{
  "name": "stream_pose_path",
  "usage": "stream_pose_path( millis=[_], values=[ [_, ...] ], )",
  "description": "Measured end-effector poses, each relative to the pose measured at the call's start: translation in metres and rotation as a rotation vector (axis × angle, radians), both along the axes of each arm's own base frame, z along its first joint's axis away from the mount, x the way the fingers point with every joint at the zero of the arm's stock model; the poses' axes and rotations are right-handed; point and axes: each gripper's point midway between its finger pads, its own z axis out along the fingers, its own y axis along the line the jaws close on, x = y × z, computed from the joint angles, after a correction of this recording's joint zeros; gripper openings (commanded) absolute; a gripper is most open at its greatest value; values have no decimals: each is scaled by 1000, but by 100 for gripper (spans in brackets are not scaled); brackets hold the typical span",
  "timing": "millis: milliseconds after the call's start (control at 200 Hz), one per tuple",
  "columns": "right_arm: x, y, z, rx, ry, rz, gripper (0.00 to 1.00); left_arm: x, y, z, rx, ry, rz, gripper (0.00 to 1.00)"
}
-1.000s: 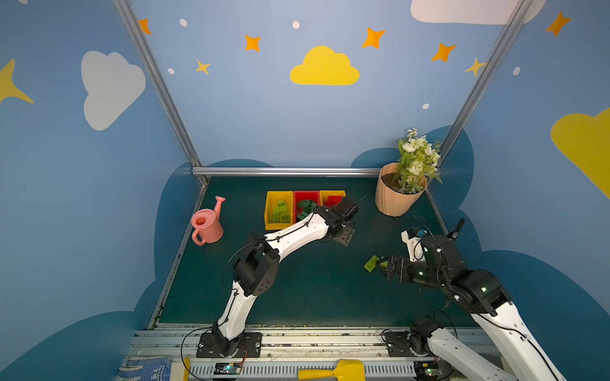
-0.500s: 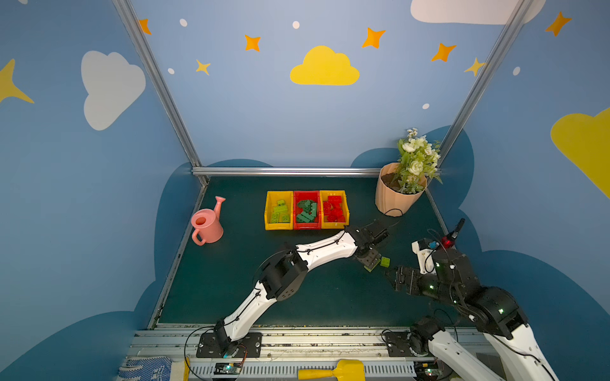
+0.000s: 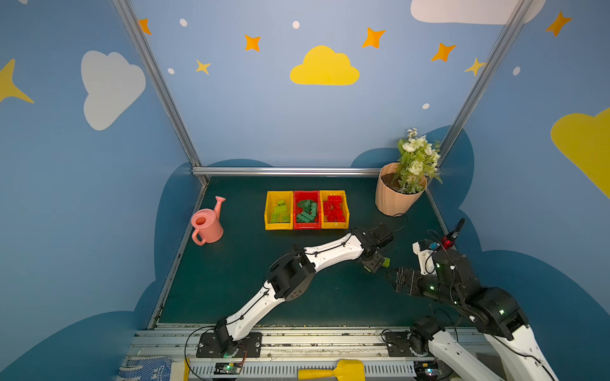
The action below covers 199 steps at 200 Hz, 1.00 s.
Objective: Sort the legos into containers by color
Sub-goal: Pick up the lego from the middle-left of the table.
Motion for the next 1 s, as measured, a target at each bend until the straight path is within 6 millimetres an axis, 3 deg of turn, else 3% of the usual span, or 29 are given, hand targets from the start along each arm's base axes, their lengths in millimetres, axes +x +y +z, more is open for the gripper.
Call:
stream_pose_path(
  millis=[255, 731, 851, 996],
  values=[
    [1, 0, -1, -7, 4, -3, 97, -2, 1, -7, 16, 13, -2, 77],
    [3, -1, -2, -13, 10, -8, 97, 0, -6, -13, 11, 17, -7, 58],
    [3, -1, -3, -15, 10, -9, 97, 1, -7, -15, 11, 16, -11, 52],
    [4, -1, -4, -21, 15, -11, 97, 1, -8, -14, 14, 15, -13, 36]
  ],
)
